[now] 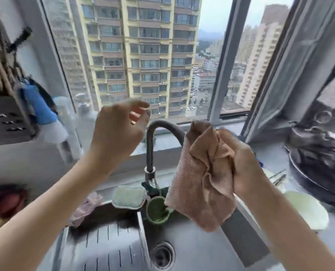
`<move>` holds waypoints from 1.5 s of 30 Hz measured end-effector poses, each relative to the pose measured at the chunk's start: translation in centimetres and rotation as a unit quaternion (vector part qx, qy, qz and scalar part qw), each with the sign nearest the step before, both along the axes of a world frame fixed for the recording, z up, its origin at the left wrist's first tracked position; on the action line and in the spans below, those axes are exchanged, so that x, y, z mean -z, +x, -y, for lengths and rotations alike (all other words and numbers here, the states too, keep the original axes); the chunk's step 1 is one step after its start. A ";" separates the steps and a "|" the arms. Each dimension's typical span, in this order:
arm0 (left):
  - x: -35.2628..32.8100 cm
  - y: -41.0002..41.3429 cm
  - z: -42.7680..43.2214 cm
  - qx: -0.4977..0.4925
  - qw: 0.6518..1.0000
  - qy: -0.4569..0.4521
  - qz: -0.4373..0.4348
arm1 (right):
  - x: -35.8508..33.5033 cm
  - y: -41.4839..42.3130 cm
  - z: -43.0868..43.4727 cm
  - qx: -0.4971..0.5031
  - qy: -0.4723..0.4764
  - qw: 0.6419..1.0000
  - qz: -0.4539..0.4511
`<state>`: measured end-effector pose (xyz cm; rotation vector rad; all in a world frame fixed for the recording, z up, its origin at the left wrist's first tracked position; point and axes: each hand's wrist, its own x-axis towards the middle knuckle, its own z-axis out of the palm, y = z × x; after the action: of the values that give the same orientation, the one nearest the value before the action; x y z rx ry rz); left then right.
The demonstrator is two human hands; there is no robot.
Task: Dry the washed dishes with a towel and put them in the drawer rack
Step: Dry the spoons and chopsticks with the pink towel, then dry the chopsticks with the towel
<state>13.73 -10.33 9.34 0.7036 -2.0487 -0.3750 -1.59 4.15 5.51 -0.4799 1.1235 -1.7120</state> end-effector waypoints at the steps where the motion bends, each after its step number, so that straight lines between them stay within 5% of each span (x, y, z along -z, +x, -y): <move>1: 0.5 -2.2 -1.4 0.025 1.000 0.005 0.006 | 1.0 -1.7 -1.9 0.028 0.008 0.999 0.022; 7: 4.4 -15.1 -9.5 0.167 0.981 0.020 0.099 | 7.3 -9.4 -12.3 0.208 0.097 0.972 0.054; 15: 16.0 -30.1 -15.1 0.170 0.915 0.091 0.353 | 10.5 -18.1 -22.1 0.385 0.172 0.907 0.006; 25: 24.5 -39.3 -16.7 0.168 0.854 0.088 0.485 | 11.2 -26.4 -23.6 0.348 0.208 0.912 -0.056; 32: 27.3 -41.6 -17.2 0.155 0.860 0.003 0.486 | 12.2 -29.6 -23.9 0.320 0.203 0.924 -0.053; 37: 28.8 -42.0 -16.8 0.183 0.880 0.035 0.438 | 12.8 -30.9 -23.7 0.306 0.193 0.931 -0.055; 42: 28.3 -42.6 -16.5 0.144 0.853 0.038 0.501 | 12.9 -31.3 -23.4 0.296 0.178 0.938 -0.039; 45: 29.0 -43.1 -16.3 0.116 0.857 0.135 0.485 | 13.0 -31.4 -23.3 0.291 0.182 0.938 -0.042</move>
<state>-29.33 5.99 -19.66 0.9295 -3.1031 -0.5152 -32.99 27.48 -7.46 0.0264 1.7252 -1.9200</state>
